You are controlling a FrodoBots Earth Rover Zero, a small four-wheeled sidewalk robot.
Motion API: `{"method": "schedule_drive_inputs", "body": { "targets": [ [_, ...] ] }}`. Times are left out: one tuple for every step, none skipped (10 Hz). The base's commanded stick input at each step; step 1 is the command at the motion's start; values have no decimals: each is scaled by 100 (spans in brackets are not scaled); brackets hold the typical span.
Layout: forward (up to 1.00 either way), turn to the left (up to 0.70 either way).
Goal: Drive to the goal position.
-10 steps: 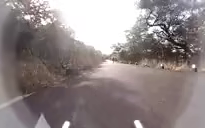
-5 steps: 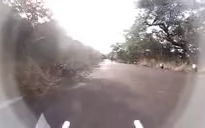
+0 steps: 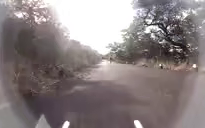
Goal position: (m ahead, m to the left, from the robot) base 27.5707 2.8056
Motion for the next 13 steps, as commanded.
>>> {"method": "schedule_drive_inputs", "body": {
  "targets": [
    [50,0],
    [50,0],
    [50,0],
    [50,0],
    [50,0],
    [50,0],
    [50,0],
    [50,0],
    [50,0],
    [50,-4],
    [50,-18],
    [50,-25],
    [50,-25]
  ]
}}
